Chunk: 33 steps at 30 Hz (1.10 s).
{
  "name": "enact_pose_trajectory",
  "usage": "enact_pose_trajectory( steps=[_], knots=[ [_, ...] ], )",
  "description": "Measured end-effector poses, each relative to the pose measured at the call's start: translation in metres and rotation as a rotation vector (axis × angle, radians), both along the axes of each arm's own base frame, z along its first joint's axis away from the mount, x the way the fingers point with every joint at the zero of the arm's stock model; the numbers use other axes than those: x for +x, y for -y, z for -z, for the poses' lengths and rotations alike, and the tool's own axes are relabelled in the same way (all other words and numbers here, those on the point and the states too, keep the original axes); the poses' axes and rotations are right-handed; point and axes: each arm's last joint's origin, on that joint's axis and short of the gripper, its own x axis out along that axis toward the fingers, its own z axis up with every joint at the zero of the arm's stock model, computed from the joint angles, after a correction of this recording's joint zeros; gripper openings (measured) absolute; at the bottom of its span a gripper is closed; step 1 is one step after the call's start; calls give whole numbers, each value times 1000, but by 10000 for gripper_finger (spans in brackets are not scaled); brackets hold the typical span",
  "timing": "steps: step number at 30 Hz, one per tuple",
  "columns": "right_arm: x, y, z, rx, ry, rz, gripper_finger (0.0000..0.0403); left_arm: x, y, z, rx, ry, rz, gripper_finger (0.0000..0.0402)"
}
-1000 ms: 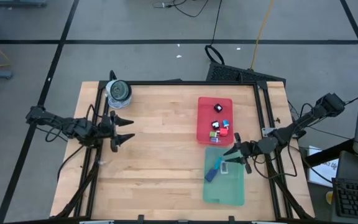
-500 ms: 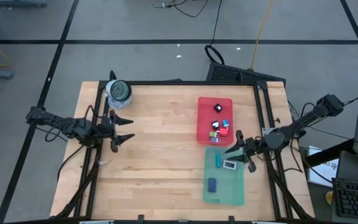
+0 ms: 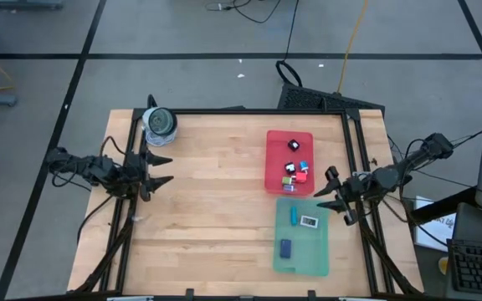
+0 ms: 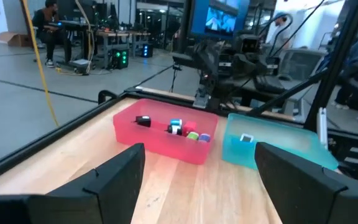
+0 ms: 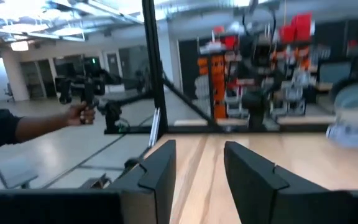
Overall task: Pick & Place Office items
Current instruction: Return to Home Position
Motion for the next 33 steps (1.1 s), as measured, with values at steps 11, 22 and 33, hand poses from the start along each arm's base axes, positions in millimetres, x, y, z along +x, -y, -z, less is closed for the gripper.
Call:
enact_pose_trajectory(
  steps=[11,22,33],
  knots=[
    [-19,11,-3,-22,69,8,122,9,4,22,62,29,42,308],
    [-20,12,3,-76,19,9,127,17,0,34,94,101,46,308],
    [-20,11,6,-84,7,8,127,21,-11,46,74,70,27,308]
  ],
)
